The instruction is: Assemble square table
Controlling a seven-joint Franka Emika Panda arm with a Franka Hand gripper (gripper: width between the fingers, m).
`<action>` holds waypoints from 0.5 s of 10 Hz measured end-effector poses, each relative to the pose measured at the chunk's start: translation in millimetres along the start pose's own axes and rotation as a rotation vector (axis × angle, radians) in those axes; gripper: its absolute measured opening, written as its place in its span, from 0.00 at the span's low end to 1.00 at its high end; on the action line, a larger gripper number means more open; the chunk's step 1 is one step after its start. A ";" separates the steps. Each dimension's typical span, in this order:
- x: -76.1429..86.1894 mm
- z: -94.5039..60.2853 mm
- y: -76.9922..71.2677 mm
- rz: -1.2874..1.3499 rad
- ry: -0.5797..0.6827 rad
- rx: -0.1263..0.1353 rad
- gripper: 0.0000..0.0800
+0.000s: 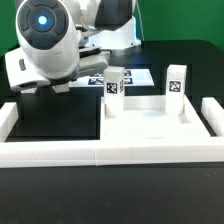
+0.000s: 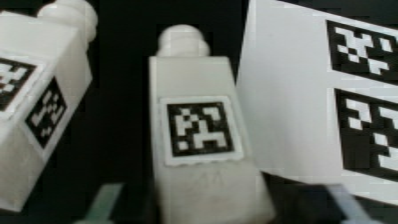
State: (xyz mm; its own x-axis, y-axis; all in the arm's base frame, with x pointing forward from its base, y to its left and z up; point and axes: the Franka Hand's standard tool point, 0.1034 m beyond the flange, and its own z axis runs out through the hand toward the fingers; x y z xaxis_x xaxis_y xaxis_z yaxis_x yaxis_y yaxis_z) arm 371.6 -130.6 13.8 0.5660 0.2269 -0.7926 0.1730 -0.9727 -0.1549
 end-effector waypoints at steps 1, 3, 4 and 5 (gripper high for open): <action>0.1 -0.1 -0.4 -0.004 0.000 -0.001 0.37; 0.4 -0.4 -1.2 -0.010 -0.001 -0.002 0.37; 0.5 -0.5 -1.5 -0.012 -0.001 -0.003 0.37; 0.7 -0.6 -1.9 -0.014 -0.002 -0.004 0.37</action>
Offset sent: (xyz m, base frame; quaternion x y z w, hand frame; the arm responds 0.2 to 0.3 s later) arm 0.0000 0.0000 0.0000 0.0000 0.0000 0.0000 1.0000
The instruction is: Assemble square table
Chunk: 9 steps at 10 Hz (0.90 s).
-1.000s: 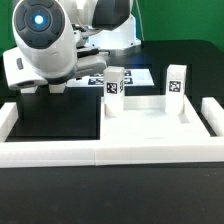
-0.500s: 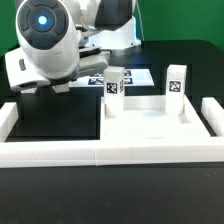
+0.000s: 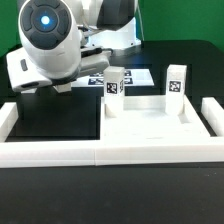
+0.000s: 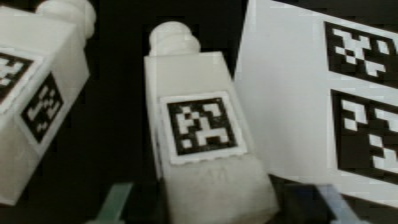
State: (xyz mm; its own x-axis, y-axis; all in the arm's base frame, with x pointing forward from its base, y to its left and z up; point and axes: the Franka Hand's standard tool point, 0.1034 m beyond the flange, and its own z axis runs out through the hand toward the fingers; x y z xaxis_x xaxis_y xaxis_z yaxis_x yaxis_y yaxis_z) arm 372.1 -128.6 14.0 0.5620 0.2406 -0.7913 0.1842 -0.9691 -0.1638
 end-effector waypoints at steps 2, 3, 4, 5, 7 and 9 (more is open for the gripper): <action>0.3 -0.2 -0.7 -0.003 -0.001 -0.002 0.37; 0.4 -0.4 -1.1 -0.004 -0.001 -0.002 0.37; -2.4 -4.0 -2.7 -0.015 -0.012 0.001 0.37; -17.0 -32.7 -6.2 -0.032 -0.024 0.005 0.37; -52.0 -79.2 -13.9 -0.034 0.024 0.001 0.37; -52.4 -91.9 -11.7 -0.030 0.164 -0.017 0.37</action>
Offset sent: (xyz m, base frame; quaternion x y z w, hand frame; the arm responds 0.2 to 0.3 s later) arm 0.0000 0.0000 0.0000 0.0000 0.0000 0.0000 1.0000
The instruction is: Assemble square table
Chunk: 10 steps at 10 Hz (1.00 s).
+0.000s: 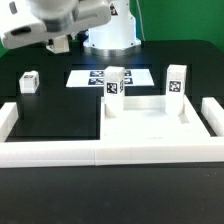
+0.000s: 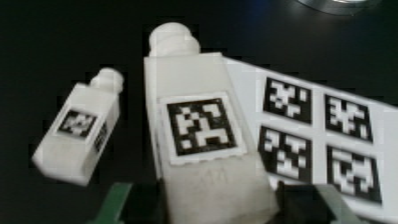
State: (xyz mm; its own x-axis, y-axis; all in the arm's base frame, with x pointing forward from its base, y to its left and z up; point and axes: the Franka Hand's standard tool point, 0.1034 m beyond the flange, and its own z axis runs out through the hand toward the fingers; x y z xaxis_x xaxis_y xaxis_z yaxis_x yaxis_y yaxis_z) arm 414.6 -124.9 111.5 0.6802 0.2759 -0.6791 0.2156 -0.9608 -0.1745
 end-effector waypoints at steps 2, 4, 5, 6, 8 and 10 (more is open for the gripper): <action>-2.5 1.3 0.8 -0.011 0.118 -0.011 0.37; -0.5 -38.8 -6.8 -0.017 0.233 -0.001 0.37; -1.5 -72.0 -15.5 -0.006 0.306 0.015 0.37; -2.5 -100.5 -30.9 0.040 0.397 0.050 0.37; -5.4 -129.3 -46.2 0.117 0.467 0.101 0.37; -2.1 -129.7 -39.7 0.123 0.619 0.054 0.37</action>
Offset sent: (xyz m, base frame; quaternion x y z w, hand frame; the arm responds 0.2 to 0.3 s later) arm 0.0688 0.0215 0.0685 0.0194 0.1902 -0.0183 0.9814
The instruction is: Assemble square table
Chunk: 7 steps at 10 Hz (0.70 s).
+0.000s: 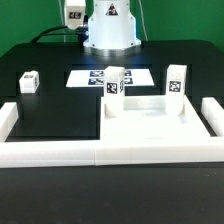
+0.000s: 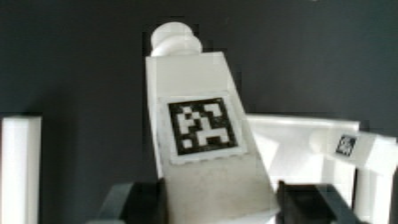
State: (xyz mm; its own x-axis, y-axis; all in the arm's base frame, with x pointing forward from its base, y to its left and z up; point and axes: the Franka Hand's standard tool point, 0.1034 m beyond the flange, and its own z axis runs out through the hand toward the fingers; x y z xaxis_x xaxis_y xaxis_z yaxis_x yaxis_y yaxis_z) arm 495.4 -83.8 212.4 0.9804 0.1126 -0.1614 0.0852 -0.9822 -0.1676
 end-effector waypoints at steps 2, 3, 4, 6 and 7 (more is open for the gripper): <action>9.0 1.3 -0.3 0.017 0.136 -0.019 0.37; 15.5 8.9 -13.9 0.047 0.217 -0.027 0.37; 28.9 6.2 -40.4 0.122 0.243 -0.017 0.37; 80.6 -6.9 -84.1 0.188 0.407 -0.006 0.37; 97.7 -10.1 -97.0 0.243 0.464 0.003 0.37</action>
Offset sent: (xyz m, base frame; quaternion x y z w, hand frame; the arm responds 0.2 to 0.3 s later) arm 0.0581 0.0840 0.0218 -0.0136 0.1256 0.1110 0.9858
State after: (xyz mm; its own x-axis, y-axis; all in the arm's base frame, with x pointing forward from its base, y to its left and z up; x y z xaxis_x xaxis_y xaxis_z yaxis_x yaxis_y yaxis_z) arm 584.7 21.0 222.7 0.9475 -0.1976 0.2515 -0.1543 -0.9712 -0.1818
